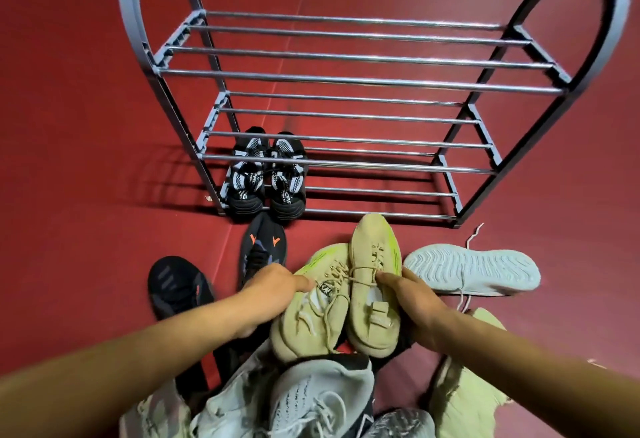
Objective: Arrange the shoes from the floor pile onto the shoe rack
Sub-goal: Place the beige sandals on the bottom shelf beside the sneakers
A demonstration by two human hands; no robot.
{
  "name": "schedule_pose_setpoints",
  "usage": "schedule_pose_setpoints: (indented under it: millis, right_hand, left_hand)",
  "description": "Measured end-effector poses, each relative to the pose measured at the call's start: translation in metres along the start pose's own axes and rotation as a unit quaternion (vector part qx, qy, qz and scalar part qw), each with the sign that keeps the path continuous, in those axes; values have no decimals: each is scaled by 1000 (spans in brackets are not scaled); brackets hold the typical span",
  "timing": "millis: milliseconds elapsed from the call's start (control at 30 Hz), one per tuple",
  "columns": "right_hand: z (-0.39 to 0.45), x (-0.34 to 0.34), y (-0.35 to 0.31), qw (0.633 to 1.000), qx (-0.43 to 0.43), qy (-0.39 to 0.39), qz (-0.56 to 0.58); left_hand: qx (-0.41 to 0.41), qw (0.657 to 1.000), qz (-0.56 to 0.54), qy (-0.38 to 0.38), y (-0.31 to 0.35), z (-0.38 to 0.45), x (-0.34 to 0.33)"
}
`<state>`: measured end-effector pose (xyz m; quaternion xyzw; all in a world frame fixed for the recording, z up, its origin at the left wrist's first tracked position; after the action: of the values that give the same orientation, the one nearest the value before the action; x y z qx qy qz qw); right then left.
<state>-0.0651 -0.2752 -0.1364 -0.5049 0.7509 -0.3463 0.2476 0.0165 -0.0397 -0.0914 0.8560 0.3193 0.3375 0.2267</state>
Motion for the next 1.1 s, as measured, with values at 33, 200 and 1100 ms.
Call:
schedule_pose_setpoints:
  millis: [33, 200, 1100]
  right_hand:
    - [0, 2, 1, 1000, -3, 5, 4]
    - [7, 35, -25, 997, 38, 73, 11]
    - [93, 42, -81, 991, 104, 73, 48]
  left_hand:
    - [4, 1000, -26, -4, -5, 1, -4]
    - [-10, 993, -113, -31, -8, 5, -6]
    - [-13, 977, -209, 40, 82, 119, -26]
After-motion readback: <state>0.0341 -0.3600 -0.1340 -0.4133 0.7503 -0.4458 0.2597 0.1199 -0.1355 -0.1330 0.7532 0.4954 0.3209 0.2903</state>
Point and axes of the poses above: each hand's wrist, its own z-axis towards the middle knuckle, its own x-axis out of the back of the hand, y = z × x, the point moved 10 cm from there along z, towards the middle knuckle, and after that the axes turned 4 degrees about x, right-handed, at the moved point
